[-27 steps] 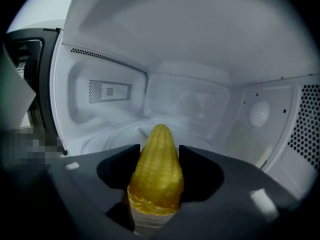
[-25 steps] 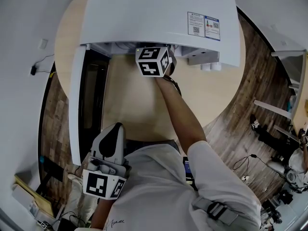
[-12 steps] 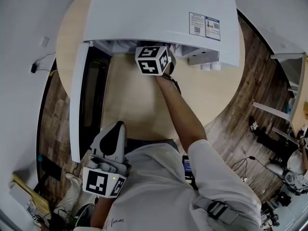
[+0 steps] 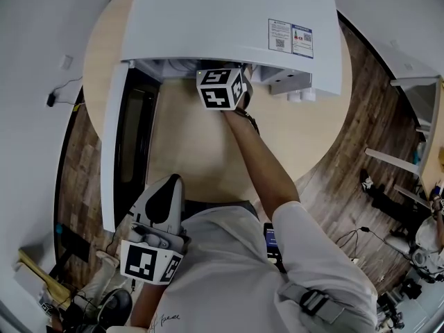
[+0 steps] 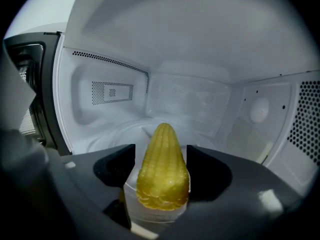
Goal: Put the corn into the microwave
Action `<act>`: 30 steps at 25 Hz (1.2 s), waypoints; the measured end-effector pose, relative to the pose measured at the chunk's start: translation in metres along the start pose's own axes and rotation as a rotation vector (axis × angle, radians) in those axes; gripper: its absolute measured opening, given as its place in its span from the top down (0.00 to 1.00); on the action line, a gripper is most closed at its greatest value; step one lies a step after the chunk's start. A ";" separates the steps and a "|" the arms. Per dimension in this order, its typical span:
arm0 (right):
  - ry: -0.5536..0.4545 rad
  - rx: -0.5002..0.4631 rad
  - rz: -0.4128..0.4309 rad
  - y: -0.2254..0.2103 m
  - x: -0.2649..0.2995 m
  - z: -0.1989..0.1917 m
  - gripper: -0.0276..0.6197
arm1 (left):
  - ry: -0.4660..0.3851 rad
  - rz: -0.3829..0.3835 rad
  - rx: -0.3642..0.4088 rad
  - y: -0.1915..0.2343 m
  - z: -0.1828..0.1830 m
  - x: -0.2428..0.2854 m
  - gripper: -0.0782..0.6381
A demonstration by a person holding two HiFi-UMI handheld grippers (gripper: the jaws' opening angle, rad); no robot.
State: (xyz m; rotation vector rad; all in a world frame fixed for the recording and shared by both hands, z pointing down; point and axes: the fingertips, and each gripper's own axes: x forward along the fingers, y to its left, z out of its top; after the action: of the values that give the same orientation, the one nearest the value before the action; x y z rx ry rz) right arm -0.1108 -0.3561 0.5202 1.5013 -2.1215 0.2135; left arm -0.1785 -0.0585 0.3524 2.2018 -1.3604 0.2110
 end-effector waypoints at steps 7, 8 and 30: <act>-0.017 0.011 0.017 -0.001 -0.009 0.005 0.46 | -0.006 -0.005 0.012 -0.010 0.003 0.002 0.91; -0.019 0.013 0.019 -0.001 -0.011 0.006 0.46 | -0.006 -0.006 0.013 -0.011 0.003 0.003 0.91; -0.060 0.054 0.110 0.008 -0.051 0.020 0.50 | -0.042 -0.013 0.043 -0.035 0.006 -0.003 0.91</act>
State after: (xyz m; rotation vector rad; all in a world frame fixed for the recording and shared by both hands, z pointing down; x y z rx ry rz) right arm -0.1119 -0.3196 0.4793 1.4392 -2.2654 0.2709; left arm -0.1509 -0.0473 0.3335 2.2613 -1.3759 0.1919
